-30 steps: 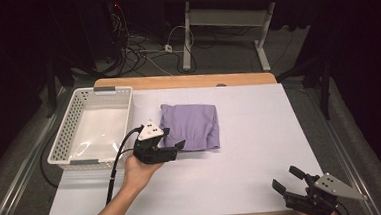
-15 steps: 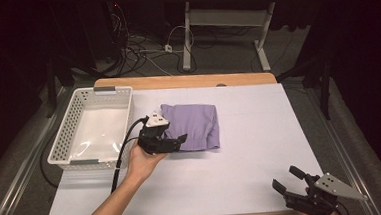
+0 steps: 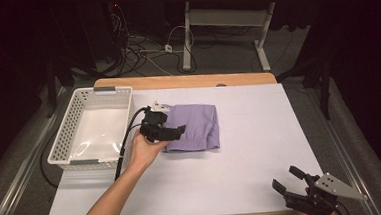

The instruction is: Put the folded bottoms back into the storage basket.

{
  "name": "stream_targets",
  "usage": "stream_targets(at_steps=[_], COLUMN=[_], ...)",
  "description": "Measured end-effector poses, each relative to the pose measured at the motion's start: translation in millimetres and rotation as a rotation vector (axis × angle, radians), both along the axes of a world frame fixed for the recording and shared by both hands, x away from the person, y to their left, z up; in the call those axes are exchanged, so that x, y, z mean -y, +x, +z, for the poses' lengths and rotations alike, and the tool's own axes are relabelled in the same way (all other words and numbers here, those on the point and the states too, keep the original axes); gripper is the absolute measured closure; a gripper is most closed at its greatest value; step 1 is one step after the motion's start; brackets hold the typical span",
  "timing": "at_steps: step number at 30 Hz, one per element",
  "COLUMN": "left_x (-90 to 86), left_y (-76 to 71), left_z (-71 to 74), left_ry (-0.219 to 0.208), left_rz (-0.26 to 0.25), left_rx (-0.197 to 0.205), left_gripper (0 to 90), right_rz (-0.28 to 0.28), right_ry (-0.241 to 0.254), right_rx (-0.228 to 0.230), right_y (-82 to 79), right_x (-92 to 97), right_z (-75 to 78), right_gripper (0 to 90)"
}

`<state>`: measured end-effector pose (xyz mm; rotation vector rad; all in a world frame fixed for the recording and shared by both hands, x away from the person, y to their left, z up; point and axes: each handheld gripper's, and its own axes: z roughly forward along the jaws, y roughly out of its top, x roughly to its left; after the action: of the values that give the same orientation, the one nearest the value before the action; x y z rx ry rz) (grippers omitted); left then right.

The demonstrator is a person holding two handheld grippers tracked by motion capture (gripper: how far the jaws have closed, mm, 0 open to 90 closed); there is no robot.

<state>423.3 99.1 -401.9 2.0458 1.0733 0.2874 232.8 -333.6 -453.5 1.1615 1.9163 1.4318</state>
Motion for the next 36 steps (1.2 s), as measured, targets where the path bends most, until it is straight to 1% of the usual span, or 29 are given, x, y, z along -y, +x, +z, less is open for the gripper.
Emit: stream_targets(at_steps=[3,5,7,10,11,12,14,19,21,24,28,30,32,34,36], left_x=[0.5,0.6,-0.2,-1.8,-2.8,-2.8,-3.5,-4.4,-3.5,-1.4,-0.4,-0.8,-0.4,-0.5,-0.5], left_y=[7.5,14.2,20.7,29.5,35.1,35.1,40.4,51.3,55.0,58.6,64.6,67.4,69.3,71.4,73.1], left_z=[-0.8,-2.2,-3.3,-5.4,-7.8,-7.8,-10.6,-16.2,-18.1,-22.3,-32.3,-36.1,-39.5,-43.0,-46.8], left_ry=[0.0,0.01,0.015,0.022,0.033,0.033,0.037,0.041,0.05,0.061,0.085,0.083,0.093,0.099,0.114], left_rz=[0.013,0.02,0.033,0.06,0.071,0.071,0.08,0.11,0.117,0.134,0.155,0.161,0.169,0.176,0.181], left_rx=[-0.023,-0.054,-0.084,-0.106,-0.128,-0.128,-0.153,-0.194,-0.205,-0.21,-0.244,-0.263,-0.266,-0.281,-0.293], left_gripper=[19.6,16.9,16.8,16.6,16.4,13.3,13.3,13.3,13.2,13.2,13.2,13.2,13.2,13.2,13.2], right_rz=[0.001,0.001,0.001,0.002,0.002,0.002,0.004,0.004,0.003,0.004,0.004,0.004,0.005,0.005,0.005], right_ry=[0.001,0.001,0.001,0.001,0.002,0.002,0.002,0.002,0.002,0.0,0.0,0.0,0.0,-0.002,-0.001], right_rx=[0.002,0.001,0.001,0.001,0.0,0.0,0.0,-0.001,-0.001,-0.001,0.0,0.0,-0.001,-0.001,0.0], right_y=[-0.2,-0.1,-0.2,-0.1,0.0,0.0,0.0,0.0,0.0,0.0,0.0,0.0,0.0,0.1,0.2], right_x=[-0.2,0.0,-0.1,-0.1,0.0,0.0,-0.1,-0.2,-0.3,-0.4,-0.3,-0.3,-0.4,-0.4,-0.3], right_z=[0.1,0.1,0.1,0.0,0.0,0.0,0.0,0.0,0.0,-0.1,-0.1,-0.1,-0.2,-0.3,-0.3], right_gripper=[20.0,20.0,20.0,20.0,20.0,20.0,20.0,20.0,20.0,20.0,20.0,20.0,20.0,20.0,20.0])
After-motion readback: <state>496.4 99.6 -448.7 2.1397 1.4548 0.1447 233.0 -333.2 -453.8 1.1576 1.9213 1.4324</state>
